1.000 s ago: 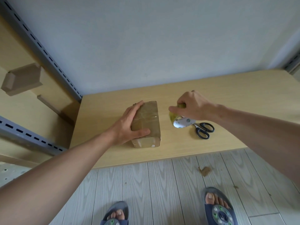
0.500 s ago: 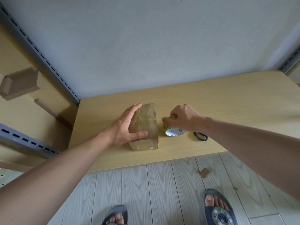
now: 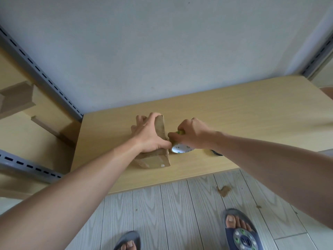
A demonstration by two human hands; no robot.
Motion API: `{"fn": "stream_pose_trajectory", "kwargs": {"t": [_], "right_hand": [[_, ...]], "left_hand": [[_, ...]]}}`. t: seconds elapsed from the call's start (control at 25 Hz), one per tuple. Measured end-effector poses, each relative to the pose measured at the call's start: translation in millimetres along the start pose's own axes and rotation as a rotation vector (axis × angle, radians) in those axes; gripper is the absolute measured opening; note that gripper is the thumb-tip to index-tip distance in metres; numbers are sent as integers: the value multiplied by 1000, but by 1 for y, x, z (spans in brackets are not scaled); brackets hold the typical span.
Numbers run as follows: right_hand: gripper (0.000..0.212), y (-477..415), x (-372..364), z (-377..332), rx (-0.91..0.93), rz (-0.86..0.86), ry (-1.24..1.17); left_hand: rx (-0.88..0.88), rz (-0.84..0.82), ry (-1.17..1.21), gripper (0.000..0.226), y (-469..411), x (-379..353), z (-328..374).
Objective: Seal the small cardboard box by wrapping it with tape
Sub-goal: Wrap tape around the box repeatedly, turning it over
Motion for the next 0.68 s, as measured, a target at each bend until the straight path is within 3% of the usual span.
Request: {"fn": "stream_pose_trajectory", "kwargs": {"t": [0.2,0.32,0.4,0.48,0.56,0.68], "right_hand": [[53,2,44,-20,107,87,-436],[47,8,47,-51,174,92,-433],[48,7,39,-59,183,59,-422],[51,3,31,-63,167,11,-419],[55,1,25,-69,168,-26,-431],[57,-2,17,-78,175,-40,-453]], "left_hand": [[-139,140,686,115,19,17,-42],[-73,109,837,131,30,14,-63],[-64,43,733,134,36,18,-74],[-104,46,463,111,39,31,-83],[-242,43,247,90,41,33,-75],[-420,-14,95,84,42,12,-54]]}}
Point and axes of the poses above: each hand's wrist, its own y-axis away from the middle knuckle, its own x-axis out of the back of the hand, z = x × y, the point moved 9 cm from there along -y, towards the middle knuckle, and after that the axes turned 12 degrees about -x, right-handed, at the moved point
